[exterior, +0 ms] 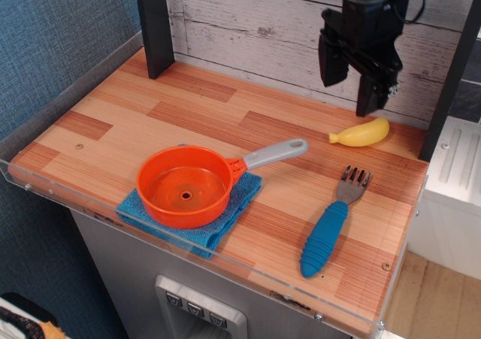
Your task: Move the banana to the left of the pot
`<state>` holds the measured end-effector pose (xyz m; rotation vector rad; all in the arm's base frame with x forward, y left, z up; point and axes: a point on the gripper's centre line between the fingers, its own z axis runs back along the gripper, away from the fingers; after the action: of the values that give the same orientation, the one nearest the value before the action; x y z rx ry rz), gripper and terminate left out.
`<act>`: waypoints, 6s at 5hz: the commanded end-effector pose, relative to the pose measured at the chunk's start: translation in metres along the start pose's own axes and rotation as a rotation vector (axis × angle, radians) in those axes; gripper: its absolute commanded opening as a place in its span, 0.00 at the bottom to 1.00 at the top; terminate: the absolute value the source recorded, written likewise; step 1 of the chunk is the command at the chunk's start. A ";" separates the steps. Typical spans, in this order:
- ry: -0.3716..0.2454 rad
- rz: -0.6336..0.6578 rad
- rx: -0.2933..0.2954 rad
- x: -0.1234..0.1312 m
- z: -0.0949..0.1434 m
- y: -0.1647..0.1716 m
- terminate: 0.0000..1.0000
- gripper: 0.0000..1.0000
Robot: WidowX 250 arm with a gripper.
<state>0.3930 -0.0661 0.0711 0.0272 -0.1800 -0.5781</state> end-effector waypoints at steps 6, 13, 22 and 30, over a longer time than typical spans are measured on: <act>-0.069 0.009 0.023 0.026 -0.034 0.000 0.00 0.00; 0.076 0.374 0.112 -0.086 0.028 0.089 0.00 0.00; -0.005 0.658 0.154 -0.167 0.027 0.139 0.00 1.00; -0.002 0.018 0.002 -0.037 0.080 -0.046 0.00 1.00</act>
<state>0.3357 -0.0830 0.1161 0.0203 -0.1114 -0.5566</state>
